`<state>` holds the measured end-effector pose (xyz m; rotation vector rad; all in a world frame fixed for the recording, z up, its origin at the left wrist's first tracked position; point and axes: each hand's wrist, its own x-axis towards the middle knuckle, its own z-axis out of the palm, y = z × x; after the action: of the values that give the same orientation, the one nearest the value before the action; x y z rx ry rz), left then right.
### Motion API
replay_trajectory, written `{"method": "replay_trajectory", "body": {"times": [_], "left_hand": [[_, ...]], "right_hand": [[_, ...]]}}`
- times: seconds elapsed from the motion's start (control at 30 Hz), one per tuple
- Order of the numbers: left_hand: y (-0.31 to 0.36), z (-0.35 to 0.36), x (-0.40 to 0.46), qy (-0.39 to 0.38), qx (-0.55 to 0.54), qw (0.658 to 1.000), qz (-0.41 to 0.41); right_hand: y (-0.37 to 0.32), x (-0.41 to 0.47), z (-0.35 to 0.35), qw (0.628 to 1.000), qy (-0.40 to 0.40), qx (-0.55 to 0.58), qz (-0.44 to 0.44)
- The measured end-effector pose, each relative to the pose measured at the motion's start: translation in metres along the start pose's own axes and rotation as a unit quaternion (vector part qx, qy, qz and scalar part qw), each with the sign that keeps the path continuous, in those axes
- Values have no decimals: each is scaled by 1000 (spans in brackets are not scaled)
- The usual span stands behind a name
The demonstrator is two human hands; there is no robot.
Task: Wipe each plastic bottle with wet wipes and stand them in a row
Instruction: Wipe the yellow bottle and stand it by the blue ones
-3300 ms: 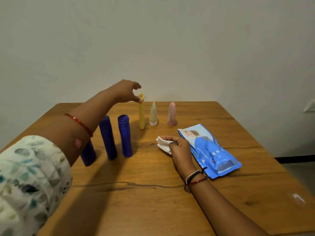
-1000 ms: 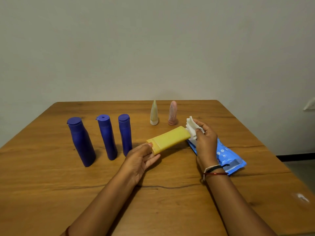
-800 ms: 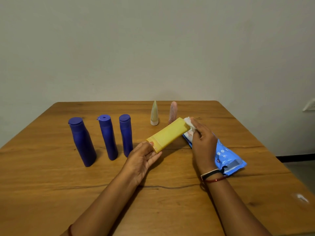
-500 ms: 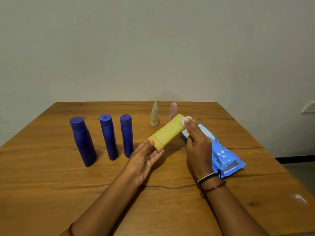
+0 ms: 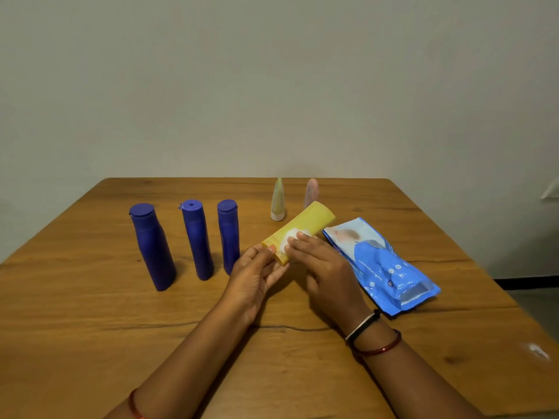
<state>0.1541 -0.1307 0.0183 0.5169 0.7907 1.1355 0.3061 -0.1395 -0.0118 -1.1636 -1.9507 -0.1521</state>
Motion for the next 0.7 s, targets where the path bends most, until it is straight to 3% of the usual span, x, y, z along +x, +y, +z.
{"method": "replay_trajectory", "body": {"times": [0.27, 0.37, 0.57, 0.7], "left_hand": [[-1, 0, -1, -26, 105, 993, 39], [-1, 0, 0, -31, 112, 992, 48], [1, -3, 0, -37, 119, 991, 55], [1, -5, 2, -11, 150, 986, 66]], "right_hand": [[36, 8, -12, 976, 121, -24, 181], [25, 7, -7, 983, 95, -37, 153], [-14, 2, 2, 999, -29, 0, 33], [-5, 4, -3, 999, -23, 8, 49]]}}
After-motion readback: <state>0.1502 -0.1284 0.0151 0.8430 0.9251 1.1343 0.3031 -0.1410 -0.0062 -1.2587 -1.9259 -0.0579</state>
